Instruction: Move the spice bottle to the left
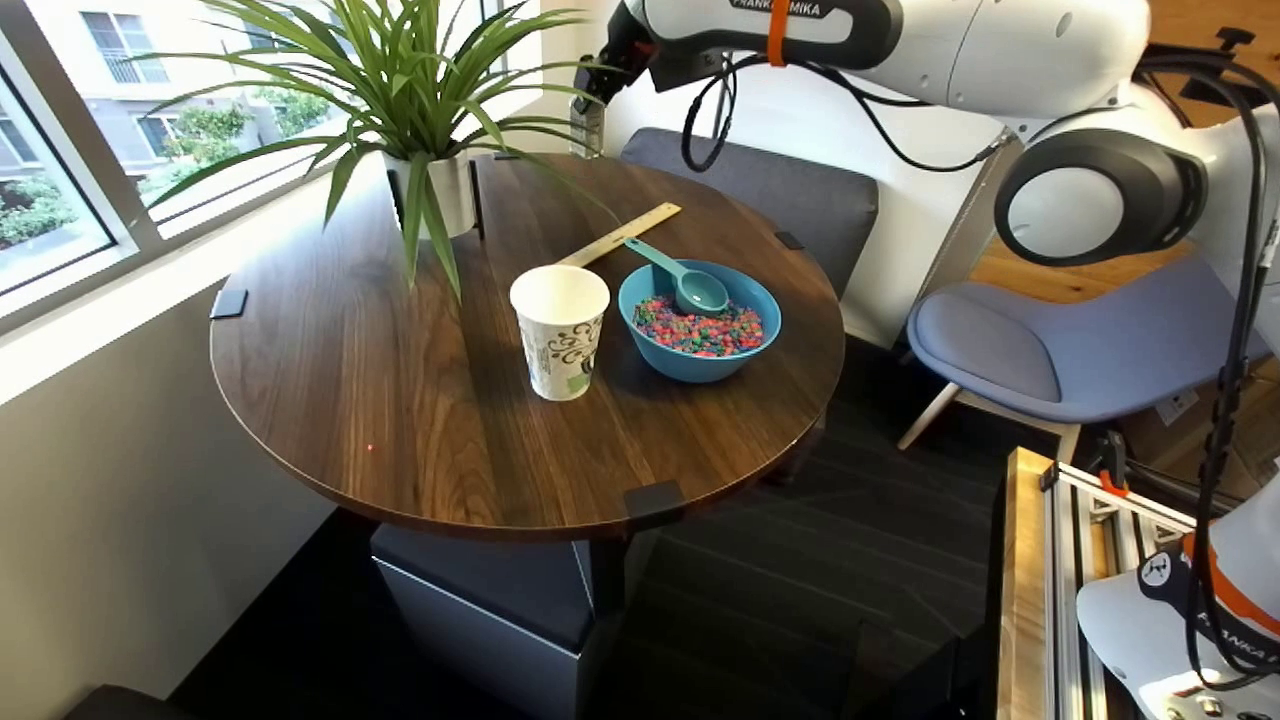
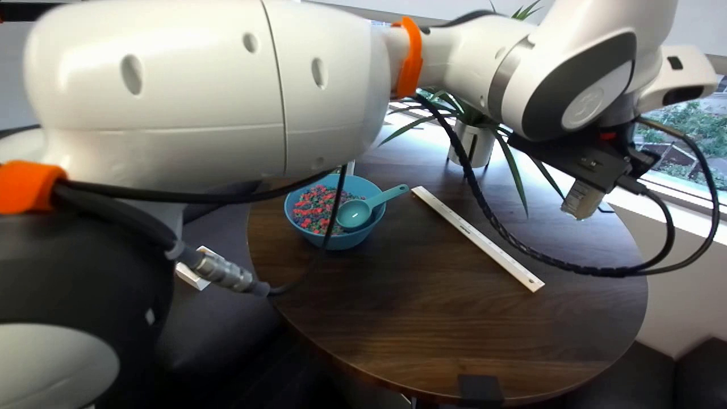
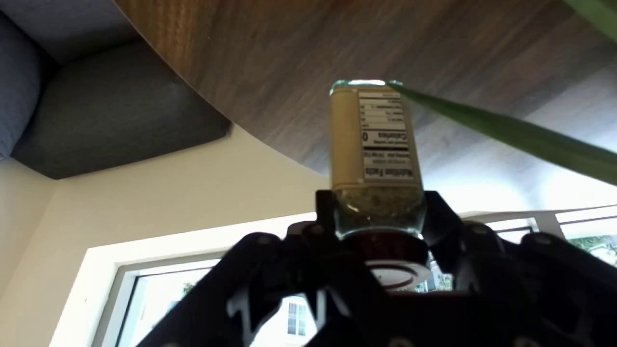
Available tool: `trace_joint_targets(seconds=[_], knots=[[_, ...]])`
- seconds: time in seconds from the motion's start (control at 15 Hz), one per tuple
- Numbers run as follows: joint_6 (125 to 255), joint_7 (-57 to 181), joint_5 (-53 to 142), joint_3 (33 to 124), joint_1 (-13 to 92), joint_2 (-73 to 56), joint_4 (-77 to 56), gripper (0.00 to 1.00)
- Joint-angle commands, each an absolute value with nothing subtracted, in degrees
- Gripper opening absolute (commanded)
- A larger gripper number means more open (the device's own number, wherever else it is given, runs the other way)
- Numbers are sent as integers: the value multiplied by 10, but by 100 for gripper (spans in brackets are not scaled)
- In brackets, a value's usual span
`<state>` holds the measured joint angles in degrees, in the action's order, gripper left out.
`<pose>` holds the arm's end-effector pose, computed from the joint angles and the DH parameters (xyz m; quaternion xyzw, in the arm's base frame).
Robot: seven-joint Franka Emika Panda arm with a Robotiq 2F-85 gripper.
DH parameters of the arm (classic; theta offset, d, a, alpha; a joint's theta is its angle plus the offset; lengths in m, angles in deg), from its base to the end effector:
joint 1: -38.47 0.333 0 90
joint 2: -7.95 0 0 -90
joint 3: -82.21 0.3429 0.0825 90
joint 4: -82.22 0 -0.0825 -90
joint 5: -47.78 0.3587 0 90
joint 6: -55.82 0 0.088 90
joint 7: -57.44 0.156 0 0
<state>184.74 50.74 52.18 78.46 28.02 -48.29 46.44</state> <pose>0.8383 -0.1745 0.4534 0.9469 -0.0531 0.3142 0.0429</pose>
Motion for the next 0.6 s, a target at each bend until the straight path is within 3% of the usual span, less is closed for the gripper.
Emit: trace_joint_targets(seconds=[0.0, 0.53], knots=[[1773, 504, 522, 785, 284, -392, 417, 23], [1644, 495, 560, 803, 274, -235, 267, 23]])
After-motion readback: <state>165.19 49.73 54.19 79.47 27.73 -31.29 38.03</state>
